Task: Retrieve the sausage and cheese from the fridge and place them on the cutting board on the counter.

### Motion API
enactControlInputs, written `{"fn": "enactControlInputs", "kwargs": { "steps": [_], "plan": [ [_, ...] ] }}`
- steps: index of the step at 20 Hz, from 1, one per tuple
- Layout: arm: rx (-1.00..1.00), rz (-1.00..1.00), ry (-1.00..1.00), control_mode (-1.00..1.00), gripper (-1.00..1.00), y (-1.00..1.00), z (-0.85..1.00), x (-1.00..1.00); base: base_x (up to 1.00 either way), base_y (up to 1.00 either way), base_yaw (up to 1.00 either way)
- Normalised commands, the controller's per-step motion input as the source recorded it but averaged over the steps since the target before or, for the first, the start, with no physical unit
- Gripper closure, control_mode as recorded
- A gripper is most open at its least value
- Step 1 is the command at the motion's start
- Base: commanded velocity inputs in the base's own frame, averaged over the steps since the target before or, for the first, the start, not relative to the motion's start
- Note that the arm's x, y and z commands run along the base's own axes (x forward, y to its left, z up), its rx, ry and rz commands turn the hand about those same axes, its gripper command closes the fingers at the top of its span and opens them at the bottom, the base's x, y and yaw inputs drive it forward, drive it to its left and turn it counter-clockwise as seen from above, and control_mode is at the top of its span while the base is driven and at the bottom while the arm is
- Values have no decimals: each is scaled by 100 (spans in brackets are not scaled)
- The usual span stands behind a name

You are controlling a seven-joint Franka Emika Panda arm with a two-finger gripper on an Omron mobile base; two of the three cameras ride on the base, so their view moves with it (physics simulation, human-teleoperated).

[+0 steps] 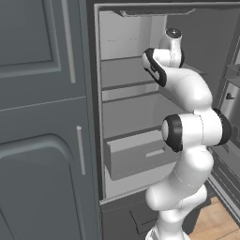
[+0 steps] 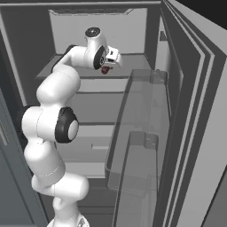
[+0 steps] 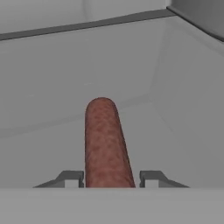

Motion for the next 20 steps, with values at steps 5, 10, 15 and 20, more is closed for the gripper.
{"fn": "enactControlInputs", "kwargs": {
  "steps": [5,10,15,20],
  "plan": [
    [0,0,0,-100,100,0,0,0,0,0,0],
    [0,0,-19,-100,100,0,2,0,0,0,0],
    [2,0,-35,-100,100,0,19,-7,0,0,0],
    [5,0,-24,-100,100,0,19,-37,0,0,0]
  ]
}}
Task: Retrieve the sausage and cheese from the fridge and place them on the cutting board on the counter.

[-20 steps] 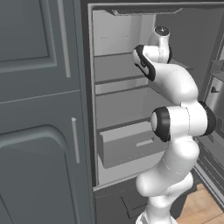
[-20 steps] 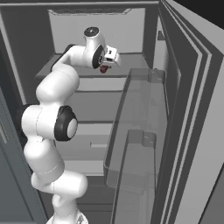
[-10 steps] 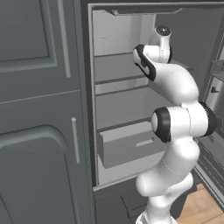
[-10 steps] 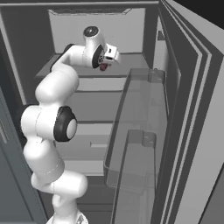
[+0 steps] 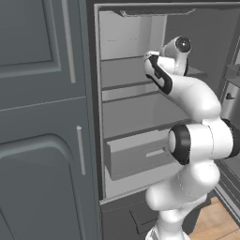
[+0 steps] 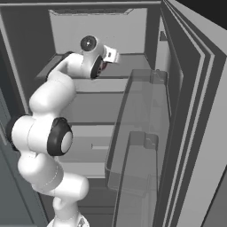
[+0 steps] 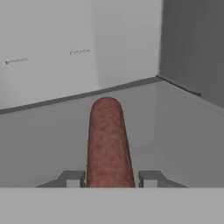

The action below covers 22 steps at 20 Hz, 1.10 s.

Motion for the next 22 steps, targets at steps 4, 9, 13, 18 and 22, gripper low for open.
{"fn": "enactControlInputs", "kwargs": {
  "steps": [4,9,13,18,22],
  "plan": [
    [10,0,-2,-100,100,0,84,-69,0,0,0],
    [3,0,0,-100,100,0,43,-86,0,0,0],
    [0,0,0,-100,100,0,1,-99,0,0,0],
    [0,0,-3,-100,100,0,7,-100,0,0,0],
    [0,0,0,-100,100,0,34,-100,0,0,0]
  ]
}}
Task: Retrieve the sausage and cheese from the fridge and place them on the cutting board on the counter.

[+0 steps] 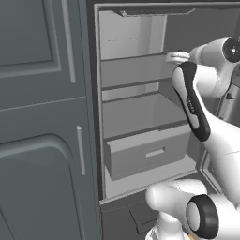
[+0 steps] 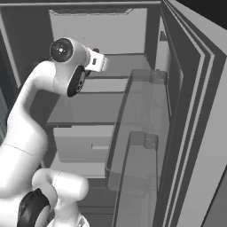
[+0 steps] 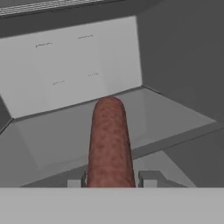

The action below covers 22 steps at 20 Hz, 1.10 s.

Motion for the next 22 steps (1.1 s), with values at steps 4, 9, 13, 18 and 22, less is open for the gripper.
{"fn": "enactControlInputs", "kwargs": {
  "steps": [4,9,13,18,22],
  "plan": [
    [0,0,-1,-100,100,0,9,-100,0,0,0],
    [0,-5,-9,-100,100,0,0,-89,0,0,0],
    [0,-3,3,-100,100,0,0,-96,0,0,0],
    [-2,0,11,-100,100,4,-1,-82,0,0,0],
    [-5,0,5,-100,100,12,-11,-58,0,0,0]
  ]
}}
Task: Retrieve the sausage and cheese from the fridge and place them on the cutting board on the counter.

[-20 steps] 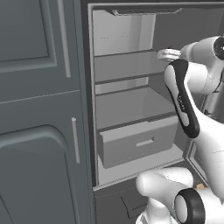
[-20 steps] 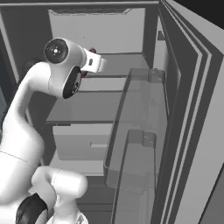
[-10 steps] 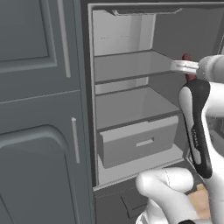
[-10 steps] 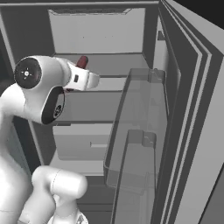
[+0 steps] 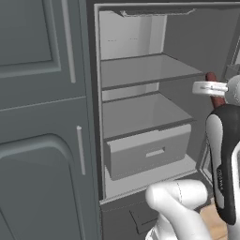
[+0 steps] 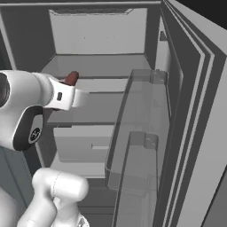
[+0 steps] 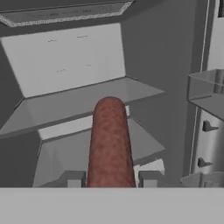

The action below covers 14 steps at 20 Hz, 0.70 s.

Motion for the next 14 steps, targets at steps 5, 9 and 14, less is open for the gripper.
{"fn": "enactControlInputs", "kwargs": {
  "steps": [5,9,14],
  "plan": [
    [-5,0,2,-100,100,22,-33,-20,0,0,0],
    [0,0,0,-100,100,14,-34,-2,0,0,0],
    [0,0,1,-100,100,7,-14,0,0,0,0]
  ]
}}
